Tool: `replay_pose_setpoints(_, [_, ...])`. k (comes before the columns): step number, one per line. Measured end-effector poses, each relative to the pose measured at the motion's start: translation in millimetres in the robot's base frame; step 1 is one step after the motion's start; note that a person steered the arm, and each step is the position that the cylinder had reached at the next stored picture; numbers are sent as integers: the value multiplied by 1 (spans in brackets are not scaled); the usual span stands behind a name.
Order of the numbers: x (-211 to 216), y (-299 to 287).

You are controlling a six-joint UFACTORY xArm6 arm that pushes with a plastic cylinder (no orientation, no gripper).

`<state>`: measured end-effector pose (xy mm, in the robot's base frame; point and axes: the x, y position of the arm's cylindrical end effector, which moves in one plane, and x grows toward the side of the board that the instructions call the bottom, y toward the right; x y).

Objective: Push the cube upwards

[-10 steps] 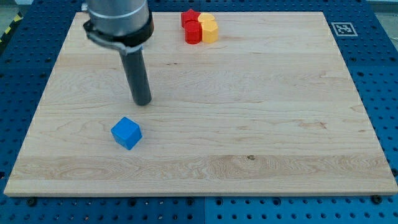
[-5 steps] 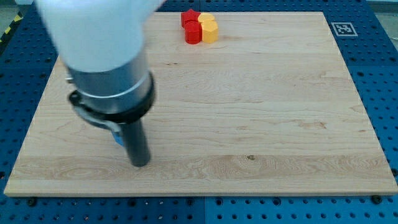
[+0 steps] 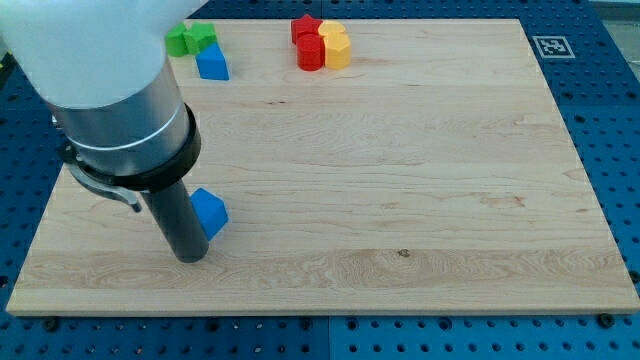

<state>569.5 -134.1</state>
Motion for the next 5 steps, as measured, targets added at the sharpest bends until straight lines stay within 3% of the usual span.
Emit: replay_pose_setpoints(5, [0,3])
